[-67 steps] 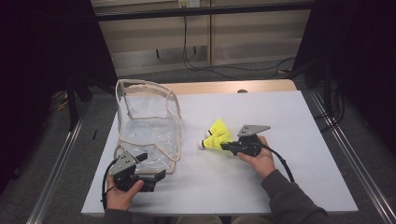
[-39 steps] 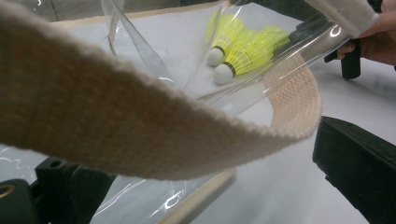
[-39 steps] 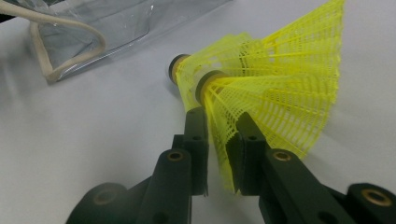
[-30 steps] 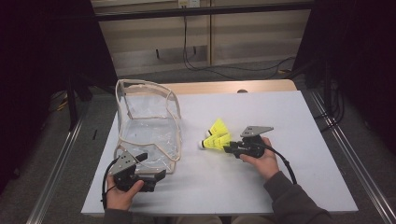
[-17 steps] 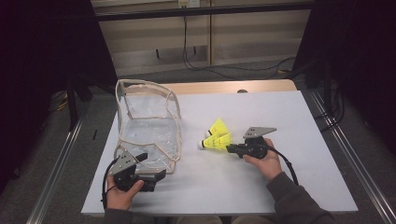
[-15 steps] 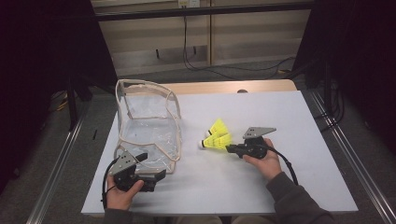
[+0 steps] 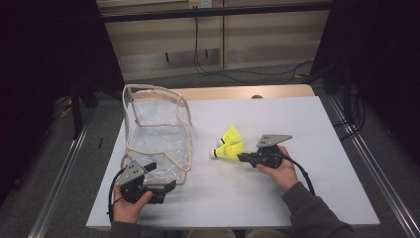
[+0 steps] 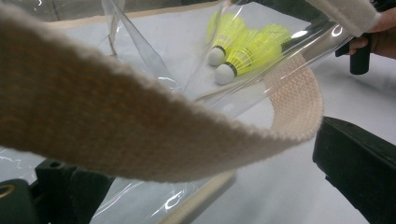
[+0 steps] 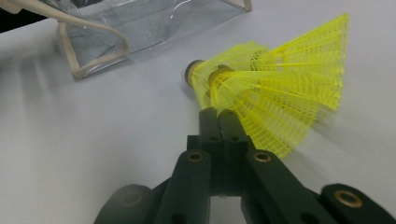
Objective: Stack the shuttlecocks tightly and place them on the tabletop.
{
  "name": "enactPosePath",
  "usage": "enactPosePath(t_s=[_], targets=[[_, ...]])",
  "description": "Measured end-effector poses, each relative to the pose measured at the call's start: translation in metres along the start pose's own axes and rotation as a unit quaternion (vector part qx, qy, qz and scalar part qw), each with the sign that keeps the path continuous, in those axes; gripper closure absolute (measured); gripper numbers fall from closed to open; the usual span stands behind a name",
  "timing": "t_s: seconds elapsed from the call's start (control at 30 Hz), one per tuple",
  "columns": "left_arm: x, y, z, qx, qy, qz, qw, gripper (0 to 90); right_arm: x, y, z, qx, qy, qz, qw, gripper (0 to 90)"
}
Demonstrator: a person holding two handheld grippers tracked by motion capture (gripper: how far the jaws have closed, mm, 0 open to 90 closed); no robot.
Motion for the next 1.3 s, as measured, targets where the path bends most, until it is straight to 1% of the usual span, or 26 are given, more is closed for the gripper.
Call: enactPosePath(t_s=[0.27,0.63,0.7,0.97,1.1,1.2,1.3], targets=[[0.0002,0.0000,0.0000,0.000,0.000,0.001,1.0000,2.3,-0.0032,-0.0025,0.0017,0.002,0.002,0.007,1.0000,90.0],[0.0003,0.0001,-0.0001,0.000,0.000,0.001,1.0000,2.3,-0.0037,-0.0014,0.0012,-0.001,0.000,0.001,1.0000,90.0],[0.0003,0.0001,-0.0001,0.000,0.000,0.001,1.0000,2.3,-0.0043,-0.0020,0.0017,-0.004,0.003,0.003,1.0000,90.0],[0.0003,0.0001,0.0000,0.000,0.000,0.001,1.0000,2.3,-0.0056,-0.0029,0.0001,-0.006,-0.004,0.002,1.0000,88.8],[0.0003,0.0001,0.0000,0.000,0.000,0.001,1.0000,2.3,-0.0055,-0.0027,-0.0006,-0.013,-0.006,0.001,0.9999,86.1],[0.0004,0.0001,0.0000,0.000,0.000,0.001,1.0000,2.3,-0.0056,-0.0032,-0.0013,-0.016,-0.009,0.002,0.9998,81.1],[0.0005,0.0001,0.0000,0.000,0.000,0.001,1.0000,2.3,-0.0054,-0.0032,-0.0020,-0.020,-0.011,0.001,0.9997,78.2]])
Point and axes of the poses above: each handheld gripper's, and its own axes: x roughly backward along the jaws, y roughly out of its top, z roughly to its left, the point moved 7 cm from there along -x, roughly forward along the jaws, and after that the axes turned 5 degrees about -y, right-handed, at the moved point
